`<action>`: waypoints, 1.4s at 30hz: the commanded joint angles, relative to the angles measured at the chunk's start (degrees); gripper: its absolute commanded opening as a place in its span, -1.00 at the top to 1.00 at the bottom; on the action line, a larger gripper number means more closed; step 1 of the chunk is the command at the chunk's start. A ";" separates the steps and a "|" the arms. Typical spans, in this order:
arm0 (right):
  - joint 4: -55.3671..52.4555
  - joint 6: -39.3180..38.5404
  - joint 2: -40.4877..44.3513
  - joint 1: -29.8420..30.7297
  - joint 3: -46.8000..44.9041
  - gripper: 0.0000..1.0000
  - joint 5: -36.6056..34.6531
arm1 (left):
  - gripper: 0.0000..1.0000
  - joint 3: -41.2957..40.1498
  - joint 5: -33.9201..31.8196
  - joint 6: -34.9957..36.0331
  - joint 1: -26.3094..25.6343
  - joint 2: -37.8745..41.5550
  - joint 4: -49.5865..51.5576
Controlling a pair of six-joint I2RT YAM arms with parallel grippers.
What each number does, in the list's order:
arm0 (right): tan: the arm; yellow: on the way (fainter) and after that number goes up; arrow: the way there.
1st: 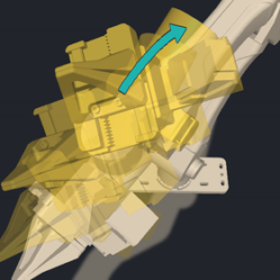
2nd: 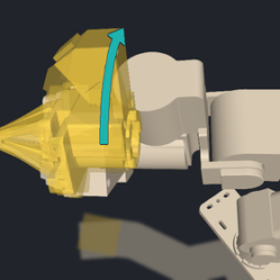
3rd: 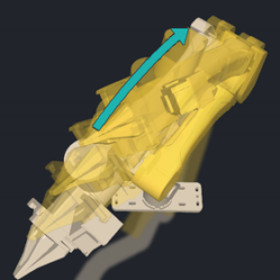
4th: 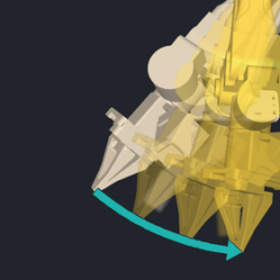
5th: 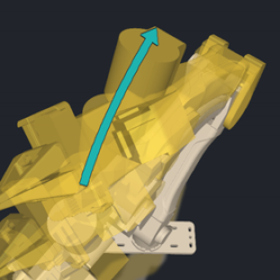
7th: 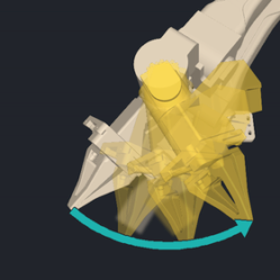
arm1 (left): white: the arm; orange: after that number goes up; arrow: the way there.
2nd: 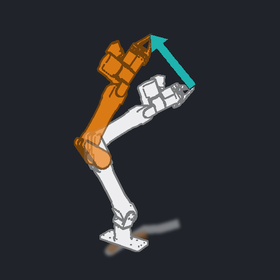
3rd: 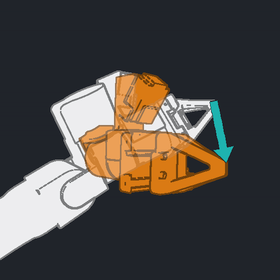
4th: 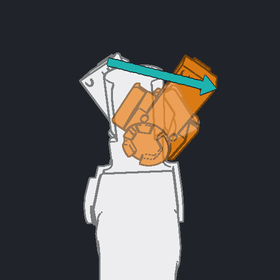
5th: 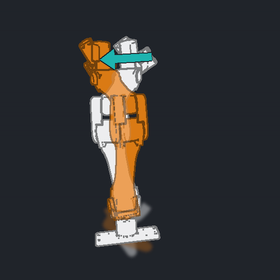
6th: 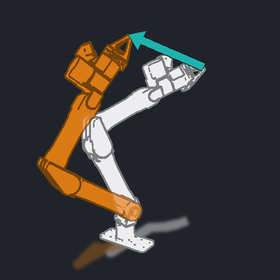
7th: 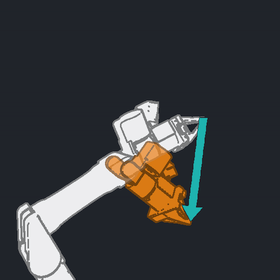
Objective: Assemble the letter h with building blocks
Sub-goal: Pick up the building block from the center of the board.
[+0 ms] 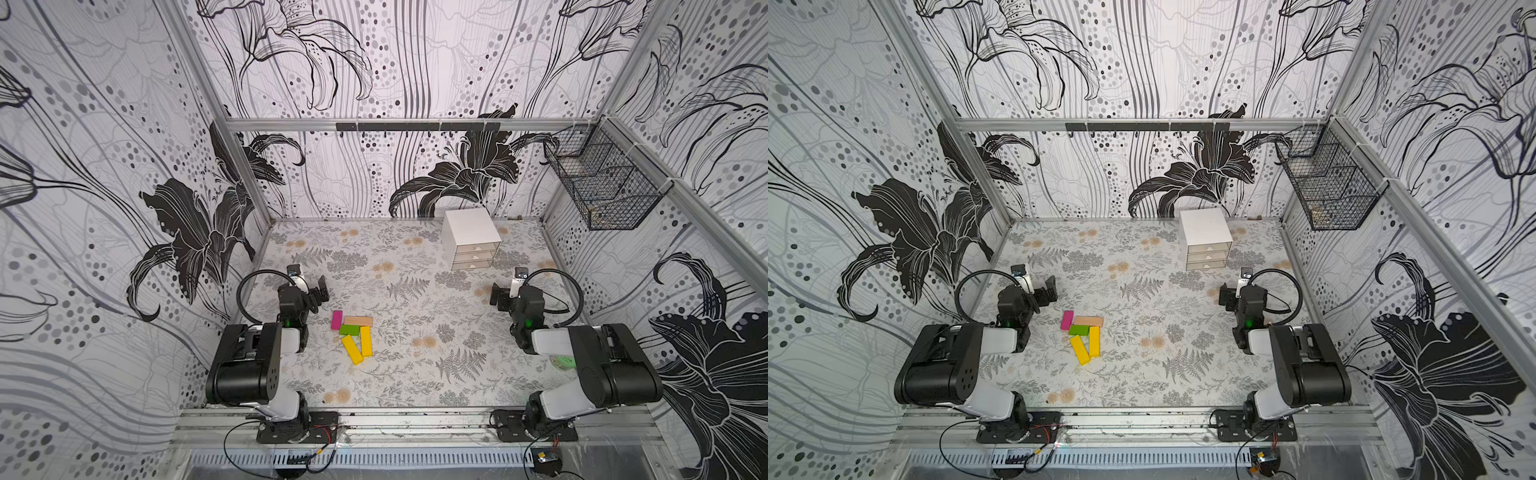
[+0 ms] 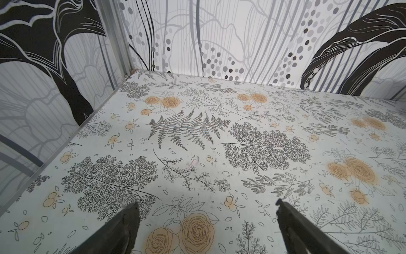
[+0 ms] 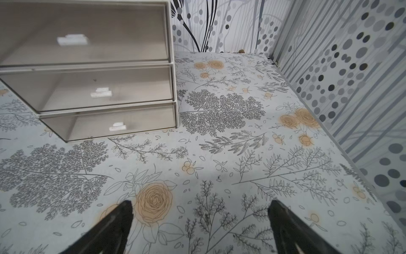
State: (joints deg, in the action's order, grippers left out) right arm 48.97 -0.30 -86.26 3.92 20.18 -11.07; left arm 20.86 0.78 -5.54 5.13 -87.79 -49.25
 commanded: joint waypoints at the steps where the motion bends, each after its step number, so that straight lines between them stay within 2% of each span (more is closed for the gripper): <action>1: 1.21 -0.23 0.13 0.04 0.08 -0.99 0.44 | -0.99 -0.89 -6.05 0.88 -1.84 0.67 -2.93; 31: 1.41 -0.33 0.35 0.03 0.03 -0.99 -0.24 | -0.99 -0.45 -7.06 1.00 -1.85 1.44 -2.37; 32: -1.84 0.32 2.20 0.55 1.12 -0.99 -2.58 | -0.98 0.64 -8.63 0.48 -1.96 3.88 1.87; 33: -4.60 -0.69 4.06 0.91 2.17 -0.98 -1.97 | -0.98 2.65 -9.46 -0.41 -1.92 7.07 8.56; 35: -25.20 0.34 10.25 4.89 11.70 -0.99 -11.24 | -0.96 7.53 -11.36 -1.12 -1.98 12.29 19.16; 36: -36.34 4.62 12.17 5.21 17.17 -0.99 -12.51 | -0.96 8.95 -14.21 -3.17 -2.36 13.98 21.15; 37: -50.10 10.57 13.43 5.22 24.63 -0.99 -11.30 | -0.99 11.49 -17.75 -7.41 -2.56 15.78 25.84; 38: -57.34 13.33 13.93 5.29 29.07 -0.99 -7.46 | -0.98 14.86 -20.03 -12.11 -2.50 17.64 33.29; 39: -59.77 15.26 14.54 5.24 30.34 -0.99 -3.75 | -0.98 17.84 -22.25 -16.18 -2.58 18.80 39.28; 40: -60.56 19.12 14.95 5.17 29.67 -0.99 -3.71 | -0.98 21.00 -24.80 -20.05 -2.69 19.86 45.95; 42: -62.88 26.40 15.11 3.71 28.14 -0.99 2.60 | -0.98 24.45 -24.53 -26.71 -2.76 21.63 54.86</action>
State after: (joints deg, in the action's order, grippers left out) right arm 5.45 13.47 -71.37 8.95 50.37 -14.61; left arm 41.87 -17.89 -19.75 2.61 -68.42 -13.58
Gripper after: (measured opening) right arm 0.992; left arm 0.988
